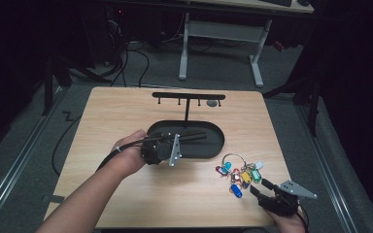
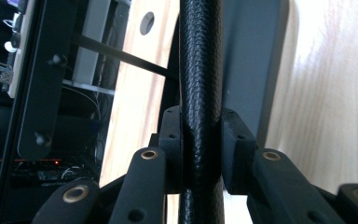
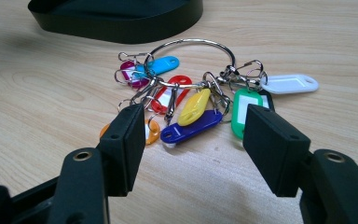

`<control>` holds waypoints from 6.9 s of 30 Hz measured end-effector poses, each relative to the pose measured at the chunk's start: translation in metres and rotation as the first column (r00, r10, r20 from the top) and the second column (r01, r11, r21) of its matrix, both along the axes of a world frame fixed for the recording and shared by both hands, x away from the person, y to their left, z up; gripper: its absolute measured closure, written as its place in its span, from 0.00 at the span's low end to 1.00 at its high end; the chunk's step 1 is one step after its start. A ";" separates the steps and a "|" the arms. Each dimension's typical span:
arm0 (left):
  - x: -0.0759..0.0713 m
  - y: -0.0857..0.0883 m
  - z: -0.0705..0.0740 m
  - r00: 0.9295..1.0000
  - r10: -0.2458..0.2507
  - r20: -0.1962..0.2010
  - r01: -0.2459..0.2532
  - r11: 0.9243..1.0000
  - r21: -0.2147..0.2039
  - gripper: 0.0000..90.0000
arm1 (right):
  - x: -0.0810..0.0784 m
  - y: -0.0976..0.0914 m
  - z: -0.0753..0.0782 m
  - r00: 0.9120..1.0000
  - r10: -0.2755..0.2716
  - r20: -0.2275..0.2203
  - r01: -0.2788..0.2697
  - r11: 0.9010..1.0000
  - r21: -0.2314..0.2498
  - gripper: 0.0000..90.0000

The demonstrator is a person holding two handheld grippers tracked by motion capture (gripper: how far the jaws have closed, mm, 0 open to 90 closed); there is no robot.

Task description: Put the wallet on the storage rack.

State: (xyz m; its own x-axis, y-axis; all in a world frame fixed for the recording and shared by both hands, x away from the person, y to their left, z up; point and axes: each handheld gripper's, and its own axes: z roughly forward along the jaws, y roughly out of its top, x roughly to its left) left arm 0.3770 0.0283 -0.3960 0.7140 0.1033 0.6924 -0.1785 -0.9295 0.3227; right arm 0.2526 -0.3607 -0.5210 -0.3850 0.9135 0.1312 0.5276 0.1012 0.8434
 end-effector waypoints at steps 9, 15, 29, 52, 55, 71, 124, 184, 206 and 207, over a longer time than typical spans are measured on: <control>0.015 -0.018 -0.011 1.000 -0.020 0.016 0.020 0.999 0.036 0.82 | -0.003 -0.004 0.000 1.000 -0.017 0.001 0.017 1.000 0.005 0.44; 0.019 -0.027 -0.018 0.999 -0.037 0.025 0.036 0.998 0.058 0.82 | -0.003 -0.006 0.000 1.000 -0.020 0.002 0.020 1.000 0.007 0.44; 0.046 -0.038 -0.039 0.999 -0.035 0.029 0.033 0.997 0.062 0.82 | -0.003 -0.004 0.001 1.000 -0.009 0.008 0.009 1.000 0.015 0.44; 0.085 -0.049 -0.076 0.998 -0.053 0.026 0.050 0.995 0.083 0.82 | -0.005 -0.004 0.000 1.000 -0.017 -0.006 0.017 0.999 0.042 0.44; 0.089 -0.047 -0.080 0.999 -0.043 0.014 0.041 0.994 0.098 0.82 | -0.005 -0.003 -0.001 1.000 -0.015 -0.008 0.015 0.999 0.041 0.44; 0.083 -0.053 -0.090 0.998 -0.008 -0.055 0.017 0.988 0.151 0.75 | -0.005 -0.003 -0.001 1.000 -0.012 -0.006 0.013 0.999 0.040 0.44; -0.011 0.035 -0.101 0.898 0.162 -0.408 -0.297 0.909 -0.293 0.54 | 0.003 0.014 -0.001 0.997 0.070 -0.013 -0.070 0.997 -0.034 0.46; -0.091 0.126 -0.129 0.817 -0.034 -0.575 -0.357 0.755 -0.551 0.39 | 0.076 0.044 0.040 0.952 0.132 -0.276 -0.225 0.912 -0.342 0.86; -0.102 0.117 -0.131 0.826 -0.105 -0.554 -0.264 0.797 -0.544 0.41 | 0.121 0.086 0.046 0.786 0.172 -0.594 -0.590 0.497 -0.636 0.78; -0.102 0.117 -0.131 0.829 -0.111 -0.548 -0.255 0.797 -0.548 0.41 | 0.122 0.086 0.045 0.785 0.168 -0.597 -0.591 0.491 -0.640 0.77</control>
